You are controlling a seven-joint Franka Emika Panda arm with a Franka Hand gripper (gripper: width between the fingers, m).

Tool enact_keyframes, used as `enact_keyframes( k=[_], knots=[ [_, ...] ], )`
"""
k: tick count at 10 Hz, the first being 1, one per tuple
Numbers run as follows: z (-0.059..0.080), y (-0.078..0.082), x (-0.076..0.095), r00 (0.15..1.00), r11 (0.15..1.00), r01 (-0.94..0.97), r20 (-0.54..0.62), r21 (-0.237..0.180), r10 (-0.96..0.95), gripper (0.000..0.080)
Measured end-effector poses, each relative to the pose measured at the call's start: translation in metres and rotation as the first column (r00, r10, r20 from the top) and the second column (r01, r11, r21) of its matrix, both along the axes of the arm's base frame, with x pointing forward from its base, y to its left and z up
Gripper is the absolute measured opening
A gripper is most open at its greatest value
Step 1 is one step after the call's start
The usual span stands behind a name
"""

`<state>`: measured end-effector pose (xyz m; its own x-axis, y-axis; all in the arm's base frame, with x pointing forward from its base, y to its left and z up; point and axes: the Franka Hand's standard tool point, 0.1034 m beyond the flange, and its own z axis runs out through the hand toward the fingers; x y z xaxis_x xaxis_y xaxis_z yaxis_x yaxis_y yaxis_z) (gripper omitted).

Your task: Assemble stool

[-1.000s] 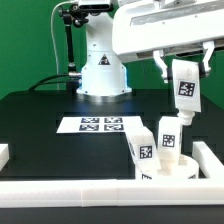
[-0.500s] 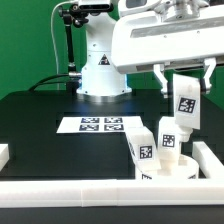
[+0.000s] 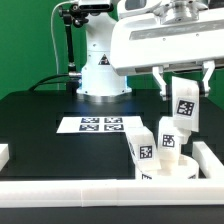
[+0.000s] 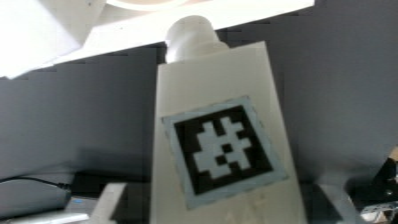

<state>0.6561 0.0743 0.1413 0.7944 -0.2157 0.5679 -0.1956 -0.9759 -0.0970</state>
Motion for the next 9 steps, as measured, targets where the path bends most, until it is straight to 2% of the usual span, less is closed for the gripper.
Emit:
enact_keyframes(
  k=[1,3,8,9],
  knots=[
    [-0.012,0.001,-0.001,1.000,1.000,-0.005,-0.004,-0.009,0.004,0.0327],
    [-0.023,0.002,-0.002,1.000,1.000,-0.013,-0.012,-0.020,0.013,0.0327],
    [-0.024,0.002,-0.003,1.000,1.000,-0.017,-0.014,-0.022,0.016,0.0327],
    [-0.021,-0.008,-0.001,0.999,0.999,-0.035,-0.012,-0.042,0.035,0.0327]
  ],
)
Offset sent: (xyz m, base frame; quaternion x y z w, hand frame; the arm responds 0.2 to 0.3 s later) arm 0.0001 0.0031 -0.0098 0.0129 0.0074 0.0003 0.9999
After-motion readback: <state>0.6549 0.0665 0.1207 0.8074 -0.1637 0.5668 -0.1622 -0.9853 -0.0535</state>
